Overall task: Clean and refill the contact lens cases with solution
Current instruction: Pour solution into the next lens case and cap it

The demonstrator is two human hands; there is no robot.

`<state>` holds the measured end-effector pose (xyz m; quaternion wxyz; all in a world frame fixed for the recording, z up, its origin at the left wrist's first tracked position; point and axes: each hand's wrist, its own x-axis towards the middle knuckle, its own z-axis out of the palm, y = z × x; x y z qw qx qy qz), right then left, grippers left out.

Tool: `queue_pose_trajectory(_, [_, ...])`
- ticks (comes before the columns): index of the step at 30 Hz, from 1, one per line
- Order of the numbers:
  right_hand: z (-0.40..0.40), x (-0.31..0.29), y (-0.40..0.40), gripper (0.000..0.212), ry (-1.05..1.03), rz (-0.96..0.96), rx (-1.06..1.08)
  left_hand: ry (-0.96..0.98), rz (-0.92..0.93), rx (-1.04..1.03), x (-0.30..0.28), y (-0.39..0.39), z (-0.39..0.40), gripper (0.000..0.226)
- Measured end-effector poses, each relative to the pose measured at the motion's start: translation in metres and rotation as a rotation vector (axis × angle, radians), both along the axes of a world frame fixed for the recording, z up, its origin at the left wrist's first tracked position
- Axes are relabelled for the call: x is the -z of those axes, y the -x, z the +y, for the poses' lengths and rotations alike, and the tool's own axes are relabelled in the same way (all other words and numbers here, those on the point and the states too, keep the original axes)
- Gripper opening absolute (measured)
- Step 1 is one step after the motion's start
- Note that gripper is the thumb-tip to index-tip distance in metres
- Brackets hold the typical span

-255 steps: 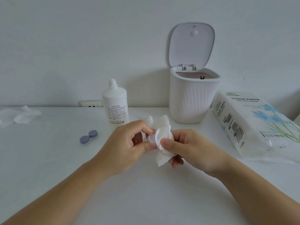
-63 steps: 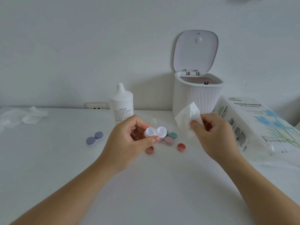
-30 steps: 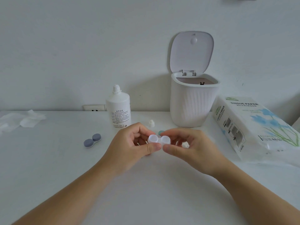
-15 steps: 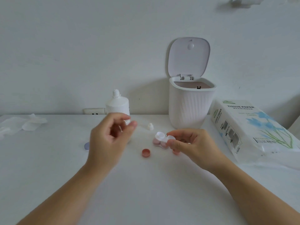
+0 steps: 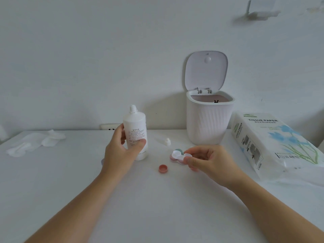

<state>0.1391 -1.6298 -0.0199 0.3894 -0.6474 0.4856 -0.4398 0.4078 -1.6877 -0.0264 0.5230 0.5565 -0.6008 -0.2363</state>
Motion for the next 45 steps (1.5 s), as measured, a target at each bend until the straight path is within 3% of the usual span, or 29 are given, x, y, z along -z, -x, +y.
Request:
queue_pose_trajectory(4, [0.000, -0.001, 0.000, 0.008, 0.015, 0.027, -0.007, 0.023, -0.001, -0.019, -0.002, 0.001, 0.003, 0.056])
queue_pose_trajectory(12, [0.001, -0.004, 0.003, 0.010, 0.016, 0.013, -0.019, 0.109, -0.026, 0.121, -0.018, 0.010, 0.005, 0.063])
queue_pose_trajectory(18, [-0.013, -0.031, 0.014, 0.006, 0.047, 0.131, 0.037, 0.275, -0.263, 0.163, -0.023, 0.007, -0.009, 0.074])
queue_pose_trajectory(22, [-0.023, -0.048, 0.017, 0.008, 0.068, 0.204, 0.011, 0.295, -0.315, 0.157, -0.013, 0.001, -0.014, 0.079])
queue_pose_trajectory(31, [-0.019, -0.016, 0.016, 0.031, 0.010, 0.016, -0.080, 0.332, -0.496, 0.223, -0.010, -0.011, -0.020, 0.087])
queue_pose_trajectory(37, [-0.012, -0.016, 0.011, 0.010, 0.112, 0.088, -0.119, 0.422, -0.607, 0.232, -0.009, -0.016, -0.023, 0.086])
queue_pose_trajectory(45, [-0.008, -0.014, 0.011, 0.009, 0.186, 0.157, -0.082, 0.510, -0.688, 0.252, -0.017, -0.011, -0.016, 0.075])
